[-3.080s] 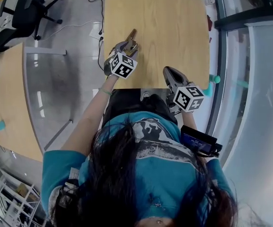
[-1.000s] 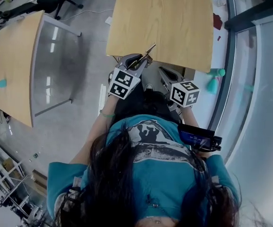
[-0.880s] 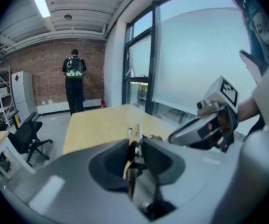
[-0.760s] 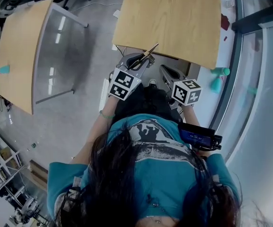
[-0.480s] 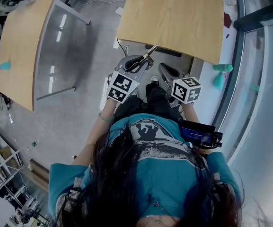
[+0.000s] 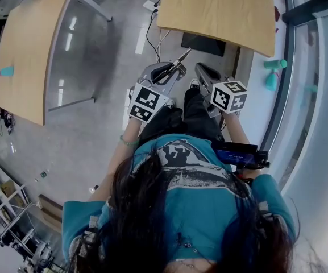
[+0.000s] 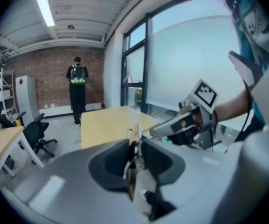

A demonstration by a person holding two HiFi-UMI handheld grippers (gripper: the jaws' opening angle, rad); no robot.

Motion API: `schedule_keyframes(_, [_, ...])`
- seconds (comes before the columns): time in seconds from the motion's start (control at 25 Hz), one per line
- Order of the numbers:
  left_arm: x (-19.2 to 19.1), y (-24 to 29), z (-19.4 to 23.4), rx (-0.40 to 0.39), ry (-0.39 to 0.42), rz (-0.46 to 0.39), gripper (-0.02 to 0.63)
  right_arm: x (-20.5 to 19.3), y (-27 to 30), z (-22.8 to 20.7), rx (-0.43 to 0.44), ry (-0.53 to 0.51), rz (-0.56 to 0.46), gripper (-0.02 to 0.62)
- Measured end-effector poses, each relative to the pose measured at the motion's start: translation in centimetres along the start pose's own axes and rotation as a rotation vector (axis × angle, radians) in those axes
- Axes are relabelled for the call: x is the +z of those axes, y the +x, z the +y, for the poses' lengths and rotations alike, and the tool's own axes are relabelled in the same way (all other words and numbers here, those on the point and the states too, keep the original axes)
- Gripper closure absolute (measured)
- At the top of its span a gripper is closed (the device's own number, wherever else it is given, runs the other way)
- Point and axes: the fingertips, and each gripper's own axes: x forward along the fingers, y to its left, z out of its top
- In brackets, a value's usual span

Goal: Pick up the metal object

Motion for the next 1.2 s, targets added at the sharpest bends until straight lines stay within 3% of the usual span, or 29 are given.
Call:
schedule_keyframes(0.2, [-2.1,-4.1,-1.2,-0.073,0.004,-0.026,0.515,-2.3,-1.5,4.0,-0.073,-0.011,-0.04,0.575])
schedule_keyframes(0.4, [-2.7,-7.4,-6.9,-0.123,0.031,-0.066,0.515,-5.7,-6.7,7.3,-0.117,-0.018,-0.072,0.575])
schedule_keyframes(0.88, [-1.9,-7.8,-9.2,-0.16,0.086,-0.097,0.515,-6.4,-7.8,7.2,-0.129,0.025,-0.093,0.575])
schedule_keyframes(1.08, [-2.5,-7.6,-8.8,-0.152,0.041,-0.095,0.515,-6.9,-7.6,7.3,-0.115,0.035,-0.073,0.575])
schedule_keyframes(1.2, [-2.1,-7.4,-11.8,-0.129,0.014,-0.096,0.516,-7.7,-11.3,6.4,-0.105,0.042,-0.08,0.575])
